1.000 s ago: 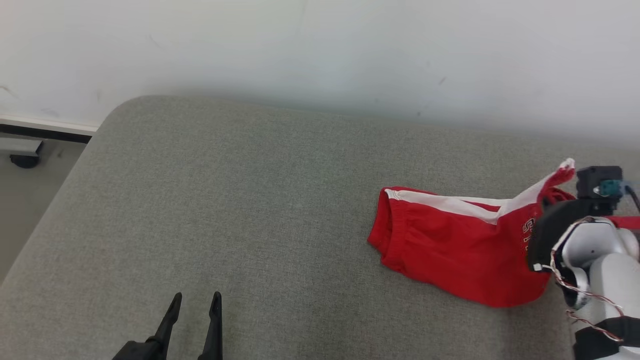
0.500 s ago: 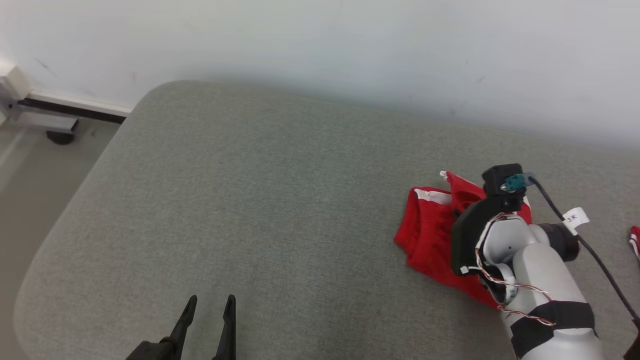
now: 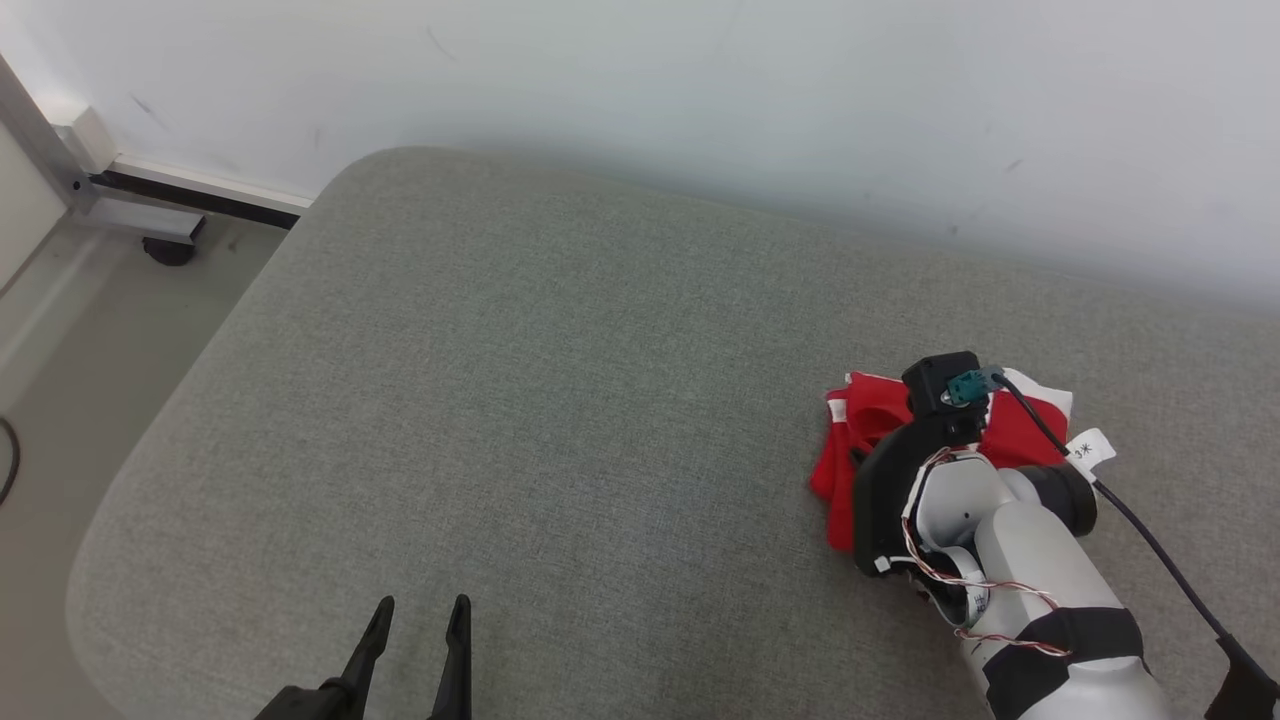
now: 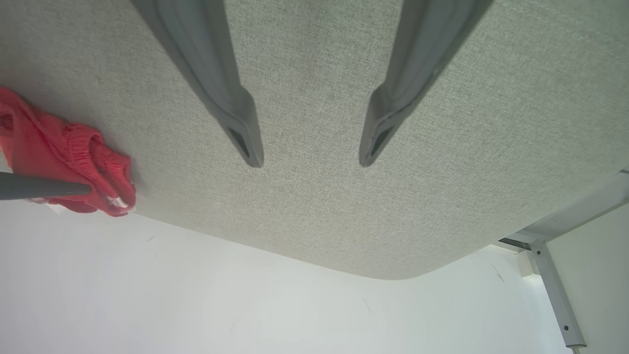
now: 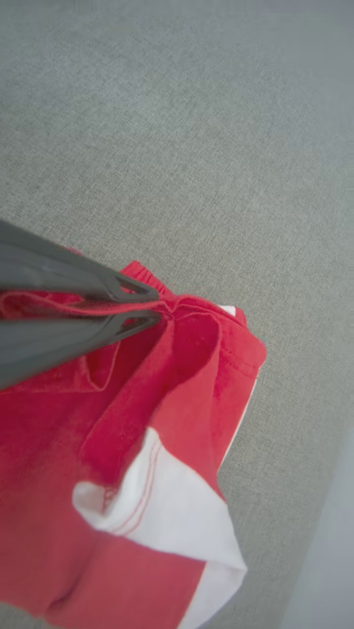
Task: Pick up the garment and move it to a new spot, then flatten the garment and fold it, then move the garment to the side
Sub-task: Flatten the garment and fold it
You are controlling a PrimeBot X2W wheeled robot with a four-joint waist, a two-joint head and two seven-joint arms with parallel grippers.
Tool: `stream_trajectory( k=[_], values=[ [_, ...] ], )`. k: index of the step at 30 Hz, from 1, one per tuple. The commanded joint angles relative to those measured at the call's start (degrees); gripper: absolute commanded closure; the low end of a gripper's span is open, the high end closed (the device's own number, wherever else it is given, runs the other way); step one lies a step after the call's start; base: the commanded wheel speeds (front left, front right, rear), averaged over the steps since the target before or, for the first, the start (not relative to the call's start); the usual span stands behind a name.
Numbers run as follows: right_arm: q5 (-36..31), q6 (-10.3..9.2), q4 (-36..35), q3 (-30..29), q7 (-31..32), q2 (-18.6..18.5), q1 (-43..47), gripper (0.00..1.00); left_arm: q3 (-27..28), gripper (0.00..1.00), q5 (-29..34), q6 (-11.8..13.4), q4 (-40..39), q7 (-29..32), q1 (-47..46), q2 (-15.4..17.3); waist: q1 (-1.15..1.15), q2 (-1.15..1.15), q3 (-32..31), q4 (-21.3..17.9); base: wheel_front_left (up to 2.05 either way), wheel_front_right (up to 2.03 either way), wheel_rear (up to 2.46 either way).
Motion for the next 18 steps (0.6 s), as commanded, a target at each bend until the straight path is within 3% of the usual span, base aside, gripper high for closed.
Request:
stream_trajectory(
  k=[1,5,10,18],
  values=[
    [1.31,-0.11,-0.60,0.31,-0.69,0.31,-0.02,0.00,0.12,0.00,-0.43,-0.08,0.15,-0.41,0.02,-0.05,0.00,-0.01,-0.17,-0.17,0.00,0.00,0.00],
    [6.22,-0.11,-4.48,2.10,-1.24,-0.14,-0.10,0.00,0.14,0.00,-0.58,0.03,0.20,-0.53,0.44,0.12,0.00,-0.01,-0.69,-0.85,0.00,0.00,0.00],
    [10.94,-0.11,-12.13,1.57,-0.76,-3.92,1.39,0.00,0.11,0.00,-0.82,0.06,0.34,-0.50,1.17,0.34,0.00,-0.01,-1.42,-1.71,0.00,0.00,0.00],
    [6.88,-0.11,-14.45,-5.46,3.76,-9.97,8.83,0.00,-0.44,0.00,-1.12,-0.28,0.23,-0.60,1.03,0.14,0.00,-0.01,-1.25,-1.45,0.00,0.00,0.00]
  ],
)
